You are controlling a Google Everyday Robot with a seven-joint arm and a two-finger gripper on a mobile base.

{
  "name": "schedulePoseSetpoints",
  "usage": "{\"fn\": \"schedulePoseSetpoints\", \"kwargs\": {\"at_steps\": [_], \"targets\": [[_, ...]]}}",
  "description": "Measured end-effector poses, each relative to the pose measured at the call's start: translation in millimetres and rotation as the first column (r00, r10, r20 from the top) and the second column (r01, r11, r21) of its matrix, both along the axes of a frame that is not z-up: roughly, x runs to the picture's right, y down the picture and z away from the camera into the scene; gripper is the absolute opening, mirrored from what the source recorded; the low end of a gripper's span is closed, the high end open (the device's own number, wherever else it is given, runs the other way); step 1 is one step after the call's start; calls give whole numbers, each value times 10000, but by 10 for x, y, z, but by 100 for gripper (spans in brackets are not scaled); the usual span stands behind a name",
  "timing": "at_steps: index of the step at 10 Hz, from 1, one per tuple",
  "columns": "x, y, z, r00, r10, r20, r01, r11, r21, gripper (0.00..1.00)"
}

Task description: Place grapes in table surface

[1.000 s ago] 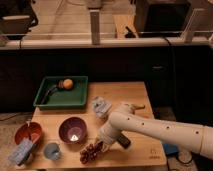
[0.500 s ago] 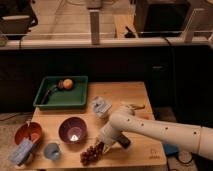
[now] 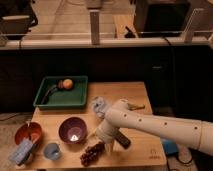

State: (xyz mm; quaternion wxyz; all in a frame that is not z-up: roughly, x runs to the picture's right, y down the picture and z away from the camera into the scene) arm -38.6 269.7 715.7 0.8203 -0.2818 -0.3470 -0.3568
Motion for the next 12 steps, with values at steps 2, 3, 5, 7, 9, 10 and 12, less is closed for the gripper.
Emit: {"fn": "schedulePoseSetpoints", "kwargs": {"at_steps": [2,3,5,7,9,10,12], "targets": [[1,-2,-23,10000,-64,-21,64,10000,33,80],[-6,-2,-24,10000,-75,-9,75,10000,36,80],[-1,-3,-23,10000,-65,-17,65,10000,37,80],[-6,-2,-24,10000,-73,-9,73,10000,36,80],[-5,-2,-23,10000,-70,-11,71,10000,36,80],[-2,-2,-22,10000,-67,-16,67,10000,35,80],[-2,-2,-22,10000,-66,-15,66,10000,35,80]]}}
